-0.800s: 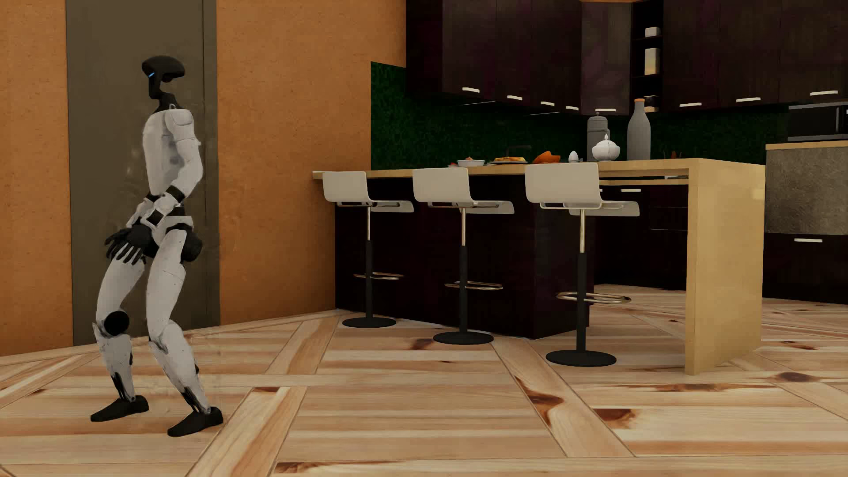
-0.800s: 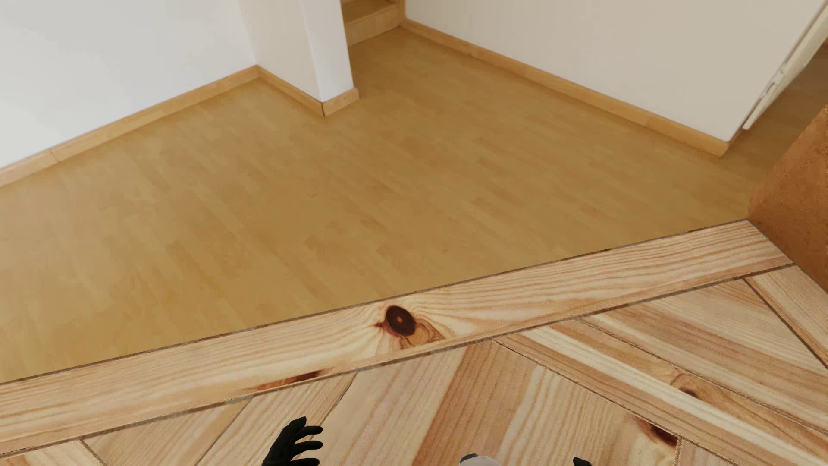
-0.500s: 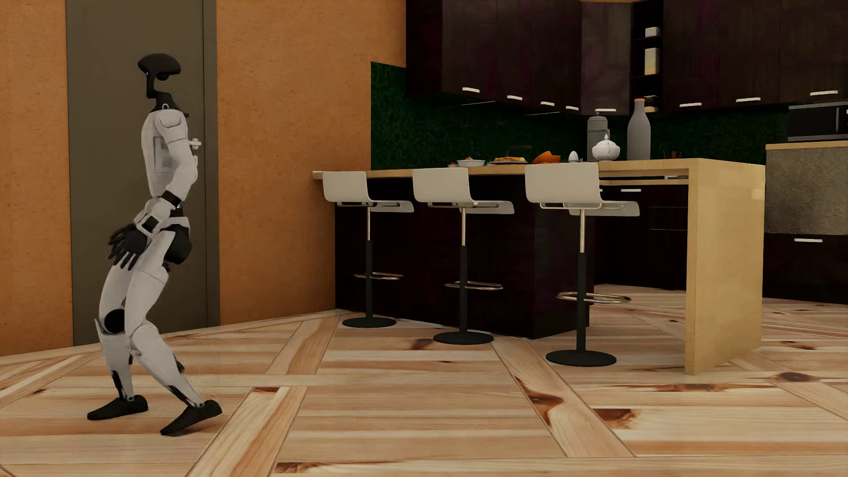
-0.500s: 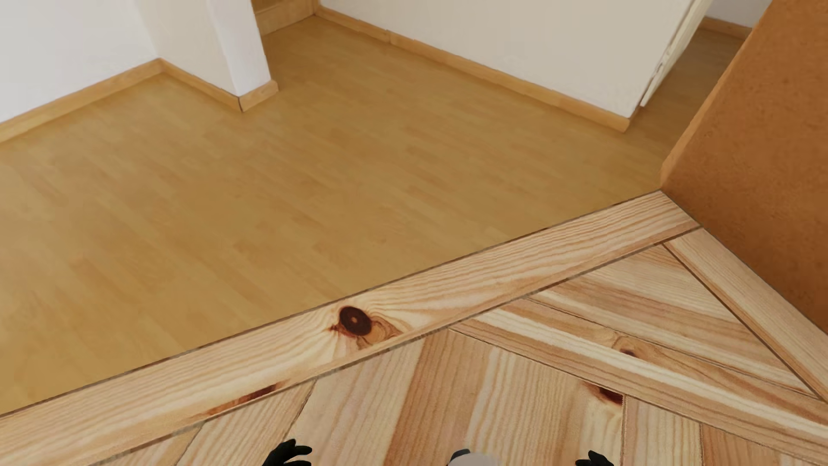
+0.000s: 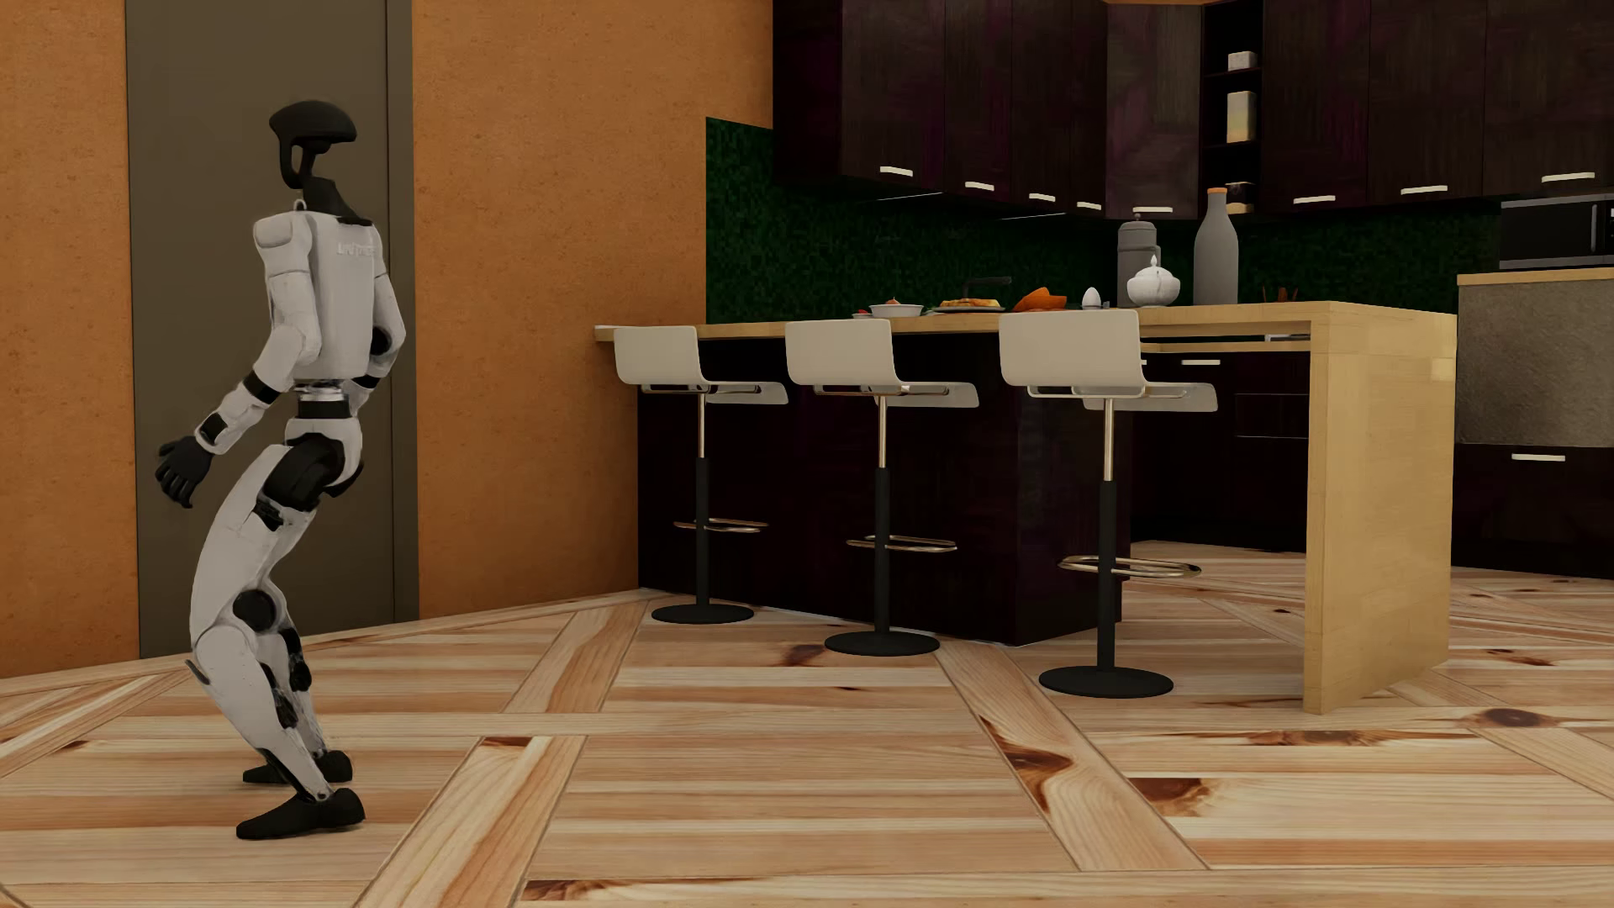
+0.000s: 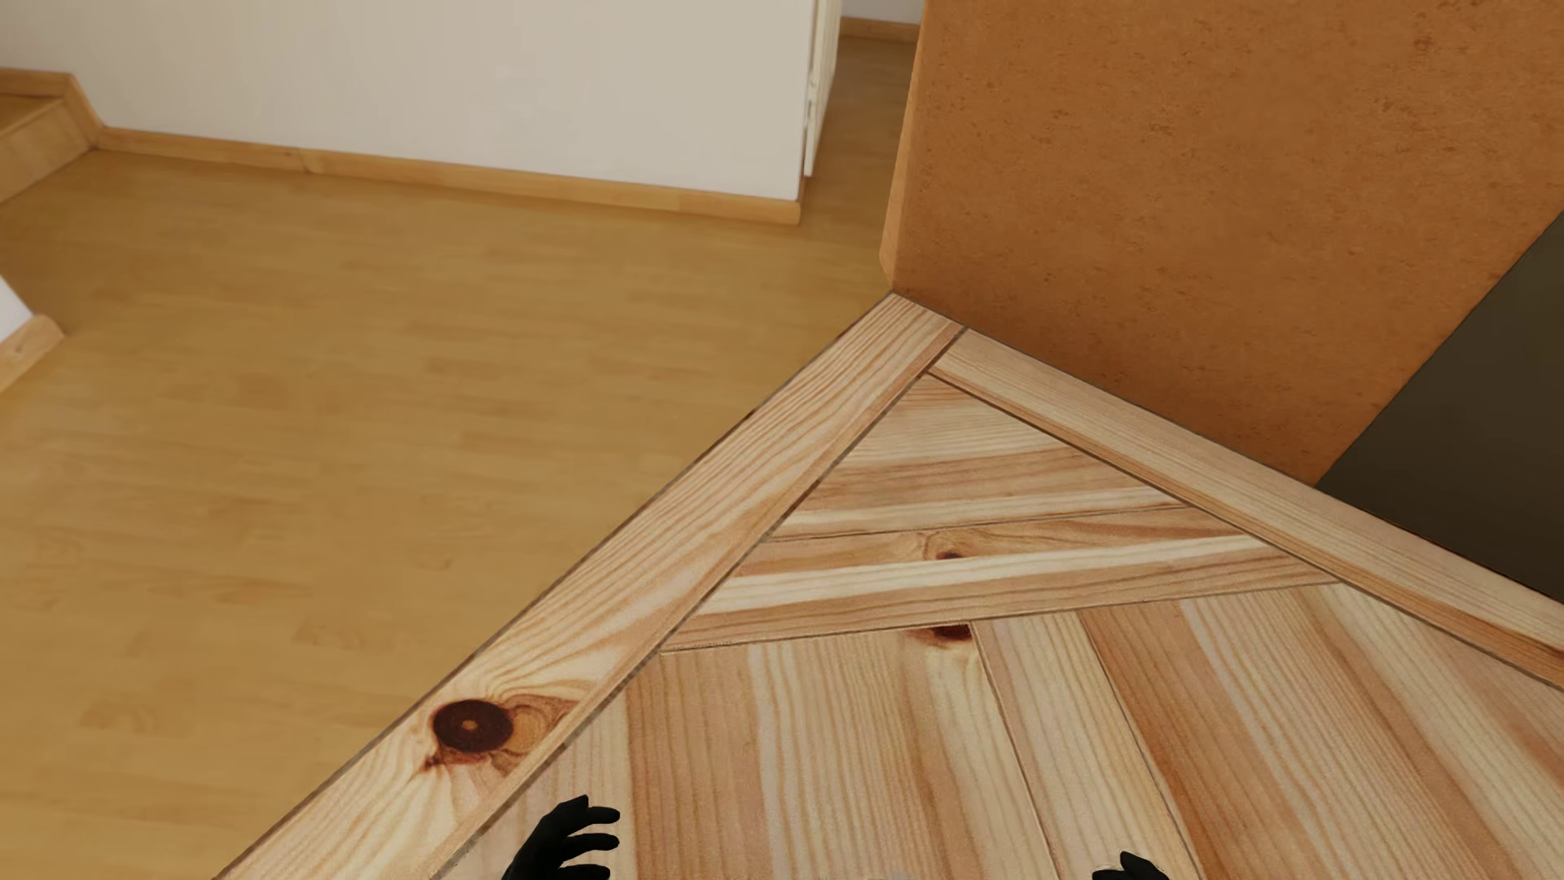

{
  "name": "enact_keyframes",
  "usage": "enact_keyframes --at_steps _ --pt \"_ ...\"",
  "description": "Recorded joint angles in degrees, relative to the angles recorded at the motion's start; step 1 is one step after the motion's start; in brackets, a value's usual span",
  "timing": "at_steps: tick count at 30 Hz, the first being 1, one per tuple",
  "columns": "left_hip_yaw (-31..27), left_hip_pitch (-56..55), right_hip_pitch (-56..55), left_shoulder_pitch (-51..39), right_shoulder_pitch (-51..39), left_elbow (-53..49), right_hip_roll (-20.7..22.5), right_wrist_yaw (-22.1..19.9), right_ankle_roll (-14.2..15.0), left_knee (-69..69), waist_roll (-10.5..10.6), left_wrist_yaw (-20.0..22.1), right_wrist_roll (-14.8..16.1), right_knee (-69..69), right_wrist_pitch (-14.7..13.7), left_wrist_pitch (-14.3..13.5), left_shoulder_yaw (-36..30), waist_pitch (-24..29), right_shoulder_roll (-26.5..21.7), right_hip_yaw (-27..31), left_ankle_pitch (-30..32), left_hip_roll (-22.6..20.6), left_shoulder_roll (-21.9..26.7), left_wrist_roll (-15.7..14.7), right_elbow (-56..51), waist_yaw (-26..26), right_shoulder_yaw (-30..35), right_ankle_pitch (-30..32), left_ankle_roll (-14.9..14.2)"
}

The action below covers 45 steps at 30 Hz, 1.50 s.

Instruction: Turn back

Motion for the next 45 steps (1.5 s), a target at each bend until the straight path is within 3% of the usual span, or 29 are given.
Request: enact_keyframes --at_steps 1,2,3,4,7,8,9,10,12,13,14,15,18,20,21,22,23,27,29,30,31,33,35,37,39,40,42,44,45 --pt "-2.73 -1.84 -0.31 -0.80 0.49 1.09 1.01 -0.43 -5.56 4.27 -0.16 -1.16 0.30 0.38 -0.69 0.36 -3.47 0.41 0.19 0.88 1.68 -0.94 1.14 0.92 0.74 1.73 -0.15 0.21 -0.99" --pt "-6.29 -3.83 -1.35 0.71 0.49 2.72 2.92 -1.38 -7.47 6.26 0.98 -2.44 0.81 -0.68 -0.96 0.81 -2.31 -0.40 0.22 2.40 2.77 -2.38 1.70 1.01 0.68 1.56 0.68 1.39 2.24" --pt "-10.09 -1.53 -1.35 2.75 0.66 5.34 5.00 -2.54 -4.84 -0.82 3.06 -3.26 1.37 -3.13 -0.96 1.73 0.13 -0.85 0.81 3.79 -2.43 -3.53 2.56 0.00 -0.73 -0.82 0.60 2.30 6.97" --pt "-7.87 1.47 -1.47 3.19 0.55 6.48 3.58 -3.49 -3.74 -5.82 2.17 -2.84 1.57 -0.69 -0.61 3.69 3.35 -0.78 3.16 3.55 -1.46 -2.72 4.03 -1.57 -1.11 -3.99 -0.33 -2.38 -3.42" --pt "-1.63 4.11 0.60 -2.16 1.61 3.90 -0.93 -1.88 -0.62 -5.86 0.93 1.83 0.26 3.98 1.70 7.79 0.71 0.26 1.32 -0.19 -1.21 -0.46 1.88 -3.30 -1.52 -3.24 -0.07 -6.60 -2.99" --pt "-1.01 1.59 1.29 -4.69 0.05 1.83 -1.61 -1.26 -1.54 1.35 0.00 2.89 -0.49 2.46 1.50 8.01 -2.35 1.70 1.28 -0.09 1.19 0.04 0.44 -2.62 1.74 -1.39 -1.84 -3.36 -0.88" --pt "-3.54 -4.42 -0.05 -4.06 0.01 -0.77 0.24 -1.30 -7.95 10.29 0.85 2.68 -0.87 2.20 0.13 7.20 -3.06 1.61 -0.56 0.94 8.06 -0.16 -1.12 -2.07 3.64 0.47 -1.48 -2.58 2.36" --pt "-6.77 -7.51 0.06 -0.64 0.59 0.37 1.69 -2.08 -7.22 11.44 2.27 0.89 -0.73 0.32 -0.93 5.05 -2.56 1.24 -1.54 2.24 10.26 -1.64 -0.01 -2.21 2.73 1.06 -0.89 -1.34 4.88" --pt "-9.43 -9.62 1.19 2.60 -0.11 4.64 3.86 -4.43 -6.35 2.16 5.20 -2.78 0.91 -4.85 -1.38 2.58 2.56 1.26 -0.94 5.26 1.39 -4.05 3.47 -3.48 1.18 1.62 1.10 1.93 6.43" --pt "-9.99 -8.08 1.92 2.29 -0.49 5.15 4.75 -5.48 -5.78 -5.00 6.98 -2.74 1.95 -7.23 -1.32 2.86 3.33 1.70 0.56 6.62 -1.14 -4.78 4.55 -4.35 0.56 0.53 1.12 3.32 5.61" --pt "-10.14 -5.21 2.48 0.71 -0.14 5.74 4.54 -6.39 -5.13 -10.05 7.41 -1.54 2.81 -8.30 -0.98 3.52 2.92 2.38 3.48 7.57 4.36 -5.20 4.85 -4.98 -0.48 -0.54 1.15 4.16 -3.10" --pt "-7.73 -3.72 1.40 -1.79 0.50 5.26 2.45 -6.43 -4.47 -12.56 6.35 0.14 3.32 -5.75 -0.58 4.27 2.55 2.41 5.35 6.52 10.20 -5.34 4.77 -5.24 -0.08 -1.89 1.66 2.41 -1.89" --pt "-1.87 -1.42 0.79 -3.90 1.37 1.74 -0.50 -0.93 -4.47 -10.44 2.99 2.01 0.83 -2.74 1.52 3.59 1.52 1.27 1.00 2.83 7.02 -2.30 1.98 -2.67 0.56 -3.18 0.35 1.02 -2.27" --pt "-2.04 -1.10 0.64 -4.47 -0.57 1.74 2.44 1.12 -6.53 -7.50 2.39 2.69 -1.84 -1.99 2.93 2.32 -1.02 1.20 0.43 4.25 4.47 -0.28 -0.11 -0.63 1.93 -2.24 -0.64 0.90 -1.96" --pt "-4.79 -1.72 0.45 -5.29 -1.03 2.37 3.79 0.84 -6.54 -5.41 2.66 3.13 -2.26 -2.20 2.66 2.16 -2.53 1.50 0.77 5.00 2.87 -0.93 0.10 -0.92 1.84 -1.98 0.29 1.39 3.41" --pt "-5.59 -0.52 1.19 -4.20 -0.23 3.27 4.58 -0.33 -6.40 -7.05 2.91 3.35 -1.90 -4.14 2.71 1.86 0.34 1.53 1.26 5.72 2.86 -1.31 0.89 -1.65 -0.87 -3.03 1.30 2.56 1.67" --pt "-5.16 0.93 1.50 -2.84 0.52 3.89 4.50 -1.93 -6.19 -10.11 2.81 4.15 -1.14 -6.20 2.08 1.79 1.72 0.75 2.80 6.09 4.01 -1.32 1.33 -2.48 -1.35 -3.93 1.52 3.76 -3.39" --pt "0.73 3.67 -1.16 -1.94 -1.94 0.99 -1.42 -3.84 -4.90 -8.17 1.12 4.59 1.10 -2.74 2.28 2.26 0.19 0.31 2.25 1.28 1.09 0.43 1.52 -4.86 -0.20 -2.47 -0.25 3.41 -3.50" --pt "-3.66 -2.20 -2.23 -1.96 -1.30 3.38 1.58 -4.08 -6.11 3.88 2.73 2.65 -0.37 -2.12 0.89 2.26 -2.13 1.29 1.08 3.33 4.76 0.40 2.01 -4.98 0.57 1.44 1.45 3.81 1.53" --pt "-7.01 -4.06 -1.91 0.14 -1.19 2.71 2.80 -4.74 -5.79 7.05 3.83 1.62 -0.66 -3.86 -0.34 3.13 -1.95 1.75 0.99 4.71 7.74 -1.54 2.38 -5.12 1.36 1.67 1.56 5.09 6.54" --pt "-8.89 -3.76 -1.60 1.54 -0.36 2.24 4.34 -5.85 -5.36 2.95 5.47 0.23 -0.60 -6.78 -0.93 4.40 1.34 1.83 1.48 6.03 4.43 -3.58 2.92 -5.06 1.05 1.02 1.55 7.05 9.92" --pt "-6.68 0.71 -2.36 1.91 1.81 6.46 2.35 -7.00 -3.85 -8.48 4.72 0.34 1.01 -4.08 -0.88 5.46 2.69 1.48 2.82 4.39 1.26 -4.79 4.95 -4.36 -0.73 -4.08 1.43 1.55 -1.60" --pt "-3.03 1.57 -0.03 -2.31 2.57 3.31 -0.03 -5.01 -2.24 -7.43 1.78 1.99 1.26 0.75 1.49 5.51 0.98 1.76 2.69 2.10 0.62 -4.06 3.34 -1.61 -0.41 -2.65 0.04 -3.31 -1.75" --pt "-3.84 -2.47 0.31 -3.80 0.59 1.87 2.60 -2.80 -8.02 1.65 1.97 1.49 0.01 -0.97 1.74 3.22 -1.72 2.80 0.95 2.66 3.93 -2.32 0.50 0.64 1.87 0.35 -0.43 -0.36 2.32" --pt "-7.98 -1.10 0.41 -0.65 -0.12 5.87 5.35 -2.60 -6.86 -5.78 3.80 -0.70 -0.37 -5.93 -0.30 1.05 -0.18 0.86 0.11 5.42 -0.34 -4.82 2.53 -0.96 -0.56 -2.12 0.48 3.11 13.34" --pt "-7.99 1.22 0.71 -1.06 0.97 6.55 5.28 -3.35 -6.42 -10.04 3.78 -0.94 0.06 -7.83 -1.76 1.41 2.07 0.31 1.13 5.93 1.11 -4.72 3.98 -2.88 -1.04 -3.49 1.15 3.92 0.79" --pt "-3.85 3.34 -0.58 -2.86 1.69 2.91 2.01 -3.57 -4.74 -11.54 2.68 1.00 1.03 -5.79 -0.88 2.22 2.26 0.36 3.67 3.57 1.32 -4.12 3.34 -5.64 -1.43 -5.04 0.57 0.20 -0.95" --pt "-0.59 3.71 -1.95 -4.94 0.99 3.01 -0.62 -2.53 -2.90 -7.26 1.92 1.97 0.41 -2.64 1.86 2.13 1.14 1.00 2.37 1.18 -1.53 -2.59 1.54 -4.33 -0.82 -3.96 -0.58 0.90 -0.51" --pt "0.14 1.75 -1.94 -5.94 -1.92 0.93 -0.33 -2.32 -4.61 -0.36 1.15 2.75 -0.36 -2.06 3.03 2.93 -1.53 2.45 2.04 1.38 -0.28 -1.57 1.86 -3.57 1.48 -2.00 -0.36 3.52 0.14"
